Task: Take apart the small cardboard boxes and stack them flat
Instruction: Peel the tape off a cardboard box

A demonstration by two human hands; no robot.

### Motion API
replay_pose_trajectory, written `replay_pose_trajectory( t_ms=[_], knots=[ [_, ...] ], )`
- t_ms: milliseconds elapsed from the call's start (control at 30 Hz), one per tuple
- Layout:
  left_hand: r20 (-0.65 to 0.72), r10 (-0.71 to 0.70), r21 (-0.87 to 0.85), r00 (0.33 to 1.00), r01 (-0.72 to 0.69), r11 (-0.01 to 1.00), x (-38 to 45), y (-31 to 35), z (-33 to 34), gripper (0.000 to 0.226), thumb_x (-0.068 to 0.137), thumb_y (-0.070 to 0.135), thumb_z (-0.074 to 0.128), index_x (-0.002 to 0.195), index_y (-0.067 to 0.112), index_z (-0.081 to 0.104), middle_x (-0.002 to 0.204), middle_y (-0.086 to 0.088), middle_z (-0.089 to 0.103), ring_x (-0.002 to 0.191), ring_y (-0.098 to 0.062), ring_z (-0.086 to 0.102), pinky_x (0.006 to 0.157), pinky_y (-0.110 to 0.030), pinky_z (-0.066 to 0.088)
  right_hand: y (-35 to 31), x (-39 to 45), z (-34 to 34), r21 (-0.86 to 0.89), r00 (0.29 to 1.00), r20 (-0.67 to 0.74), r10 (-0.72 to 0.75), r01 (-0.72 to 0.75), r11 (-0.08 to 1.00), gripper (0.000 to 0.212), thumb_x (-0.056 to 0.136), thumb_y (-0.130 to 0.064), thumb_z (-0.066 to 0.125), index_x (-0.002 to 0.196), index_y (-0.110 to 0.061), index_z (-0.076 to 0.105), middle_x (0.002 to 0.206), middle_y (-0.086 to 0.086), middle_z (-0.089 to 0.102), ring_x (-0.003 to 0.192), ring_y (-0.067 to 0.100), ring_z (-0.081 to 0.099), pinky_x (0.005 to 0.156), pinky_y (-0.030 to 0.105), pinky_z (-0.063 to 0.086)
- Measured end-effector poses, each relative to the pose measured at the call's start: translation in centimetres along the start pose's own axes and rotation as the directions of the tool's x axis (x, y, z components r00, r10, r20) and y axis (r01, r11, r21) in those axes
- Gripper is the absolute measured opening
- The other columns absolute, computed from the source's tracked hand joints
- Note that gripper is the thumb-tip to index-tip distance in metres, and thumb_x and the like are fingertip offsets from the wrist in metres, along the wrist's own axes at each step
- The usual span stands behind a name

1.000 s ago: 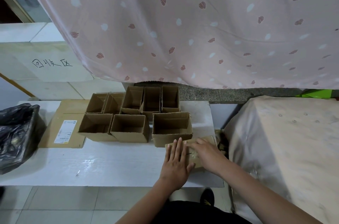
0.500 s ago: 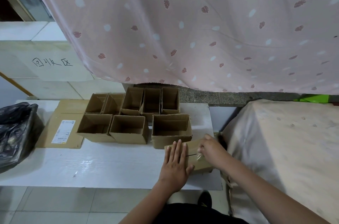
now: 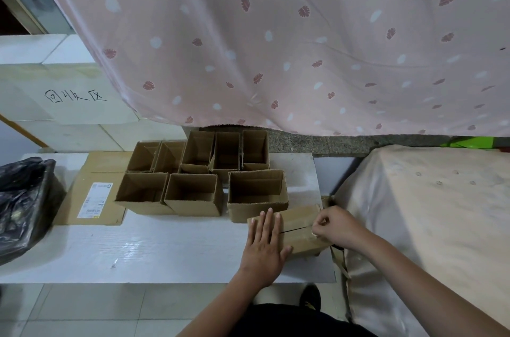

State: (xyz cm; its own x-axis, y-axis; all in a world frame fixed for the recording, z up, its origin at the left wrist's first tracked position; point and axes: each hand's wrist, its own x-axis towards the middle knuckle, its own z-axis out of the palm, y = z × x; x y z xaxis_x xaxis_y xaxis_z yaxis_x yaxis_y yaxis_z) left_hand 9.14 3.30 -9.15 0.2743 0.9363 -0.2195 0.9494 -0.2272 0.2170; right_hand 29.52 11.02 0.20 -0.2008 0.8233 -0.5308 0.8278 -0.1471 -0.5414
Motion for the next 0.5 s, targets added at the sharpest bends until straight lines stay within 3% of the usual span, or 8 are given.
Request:
replay_pose_trajectory(
  t_ms=[67, 167, 267, 333, 400, 500],
  knots=[
    [-0.016, 0.005, 0.011, 1.000, -0.005, 1.000, 0.0, 0.0, 0.0, 0.076, 0.102, 0.059, 0.008, 0.157, 0.010, -0.014, 0.162, -0.014, -0.023, 0.148, -0.033, -0.025, 0.119, -0.047, -0.013, -0.1, 0.1, 0.7, 0.064, 1.000, -0.012, 0.019, -0.018, 0.998, 0.003, 0.084, -0.020, 0.071, 0.086, -0.021, 0.070, 0.081, -0.005, 0.071, 0.077, 0.004, 0.065, 0.059, 0.015, 0.043],
    [-0.030, 0.007, 0.015, 1.000, -0.007, 1.000, -0.1, 0.1, -0.2, 0.076, 0.103, 0.058, 0.014, 0.158, 0.008, -0.003, 0.164, -0.016, -0.011, 0.151, -0.036, -0.013, 0.118, -0.047, -0.009, -0.3, 0.1, 1.5, 0.188, 0.995, 0.094, 0.035, -0.053, 0.981, 0.034, 0.095, -0.012, 0.055, 0.118, -0.037, 0.051, 0.104, 0.004, 0.065, 0.085, 0.018, 0.066, 0.063, 0.024, 0.052],
    [-0.060, 0.004, 0.055, 0.998, -0.001, 0.998, -0.2, 0.1, -0.2, 0.075, 0.104, 0.056, 0.019, 0.158, 0.005, 0.009, 0.164, -0.018, 0.001, 0.151, -0.038, 0.000, 0.117, -0.047, -0.004, -0.4, 0.5, 2.1, 0.175, 0.986, 0.164, 0.034, -0.063, 0.983, 0.042, 0.100, -0.005, 0.040, 0.106, -0.032, 0.071, 0.120, -0.002, 0.058, 0.096, 0.017, 0.065, 0.076, 0.025, 0.052],
    [-0.059, 0.012, 0.044, 0.998, -0.010, 0.999, -0.2, 0.1, -0.1, 0.076, 0.104, 0.056, 0.018, 0.158, 0.006, 0.002, 0.164, -0.017, -0.008, 0.150, -0.038, -0.009, 0.117, -0.047, -0.007, -0.4, 0.6, 2.3, 0.149, 0.980, 0.182, 0.082, -0.110, 0.983, 0.037, 0.100, -0.006, 0.042, 0.093, -0.023, 0.075, 0.112, -0.002, 0.060, 0.090, 0.015, 0.067, 0.081, 0.027, 0.054],
    [-0.055, 0.017, 0.029, 0.998, -0.015, 0.999, -0.1, 0.1, 0.1, 0.076, 0.104, 0.057, 0.016, 0.158, 0.008, -0.005, 0.163, -0.015, -0.016, 0.149, -0.036, -0.018, 0.118, -0.047, -0.010, -0.3, 0.6, 2.4, 0.113, 0.981, 0.174, 0.080, -0.101, 0.988, 0.032, 0.099, -0.010, 0.048, 0.086, -0.026, 0.072, 0.104, -0.003, 0.066, 0.087, 0.011, 0.066, 0.077, 0.023, 0.053],
    [-0.063, 0.015, 0.028, 0.998, -0.013, 1.000, -0.2, 0.1, 0.0, 0.076, 0.104, 0.057, 0.015, 0.158, 0.008, -0.007, 0.163, -0.014, -0.017, 0.149, -0.035, -0.021, 0.118, -0.046, -0.012, -0.2, 0.5, 2.0, 0.085, 0.989, 0.136, 0.055, -0.067, 0.994, 0.021, 0.096, -0.018, 0.058, 0.087, -0.031, 0.073, 0.108, -0.004, 0.064, 0.100, 0.012, 0.059, 0.079, 0.026, 0.049]
  ],
)
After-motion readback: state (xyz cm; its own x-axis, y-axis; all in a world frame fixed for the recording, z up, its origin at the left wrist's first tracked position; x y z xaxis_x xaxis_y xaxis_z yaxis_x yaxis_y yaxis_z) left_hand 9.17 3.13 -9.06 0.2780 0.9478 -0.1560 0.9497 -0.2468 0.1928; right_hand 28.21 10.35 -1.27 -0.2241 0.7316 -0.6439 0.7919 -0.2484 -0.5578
